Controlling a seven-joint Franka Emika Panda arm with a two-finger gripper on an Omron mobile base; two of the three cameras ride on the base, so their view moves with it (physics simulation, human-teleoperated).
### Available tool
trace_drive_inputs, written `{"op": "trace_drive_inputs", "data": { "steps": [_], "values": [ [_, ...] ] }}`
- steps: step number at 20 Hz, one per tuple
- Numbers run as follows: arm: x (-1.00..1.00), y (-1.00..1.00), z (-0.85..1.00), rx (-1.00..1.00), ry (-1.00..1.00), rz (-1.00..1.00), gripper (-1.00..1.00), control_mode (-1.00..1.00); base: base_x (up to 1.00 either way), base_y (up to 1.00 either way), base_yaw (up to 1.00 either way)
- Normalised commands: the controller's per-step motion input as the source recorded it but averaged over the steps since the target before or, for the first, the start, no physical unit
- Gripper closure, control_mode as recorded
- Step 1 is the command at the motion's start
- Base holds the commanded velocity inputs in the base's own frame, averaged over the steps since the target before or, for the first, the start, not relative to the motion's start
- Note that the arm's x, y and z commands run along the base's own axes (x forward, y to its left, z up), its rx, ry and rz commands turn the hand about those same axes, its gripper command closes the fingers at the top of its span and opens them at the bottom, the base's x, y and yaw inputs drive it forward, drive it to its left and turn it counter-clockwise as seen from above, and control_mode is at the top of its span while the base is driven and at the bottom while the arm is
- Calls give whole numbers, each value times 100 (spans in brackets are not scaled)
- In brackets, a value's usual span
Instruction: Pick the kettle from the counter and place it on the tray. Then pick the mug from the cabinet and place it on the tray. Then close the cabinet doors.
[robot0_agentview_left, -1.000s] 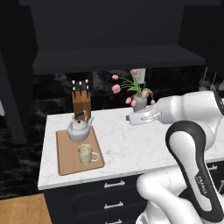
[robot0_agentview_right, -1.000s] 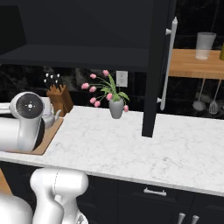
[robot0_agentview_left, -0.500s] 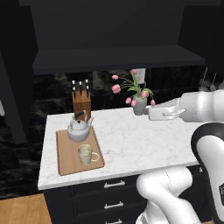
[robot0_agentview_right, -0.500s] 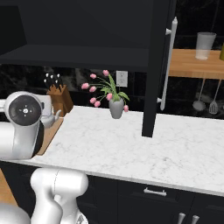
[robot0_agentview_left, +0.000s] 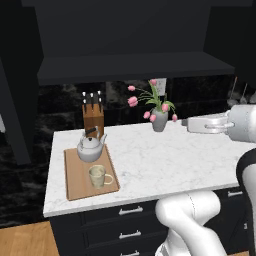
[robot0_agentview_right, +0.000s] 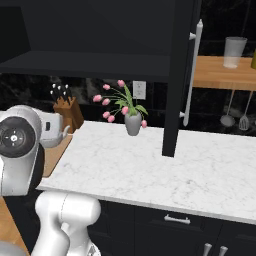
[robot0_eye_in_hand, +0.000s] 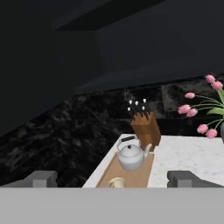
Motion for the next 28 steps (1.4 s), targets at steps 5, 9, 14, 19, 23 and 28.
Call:
{"op": "trace_drive_inputs", "data": {
  "steps": [5,9,14,19,23,28],
  "values": [
    [-24,-28,24,3,-1,-18,-100,-100,0,0,0],
    [-24,-30,20,2,-4,-19,-100,-100,0,0,0],
    [-23,-31,22,1,-3,-23,-100,-100,0,0,0],
    [-21,-32,21,1,0,-26,-100,-100,0,0,0],
    [-21,-25,18,0,0,-27,-100,-100,0,0,0],
    [-25,-19,13,1,0,-27,-100,-100,0,0,0]
  ]
}}
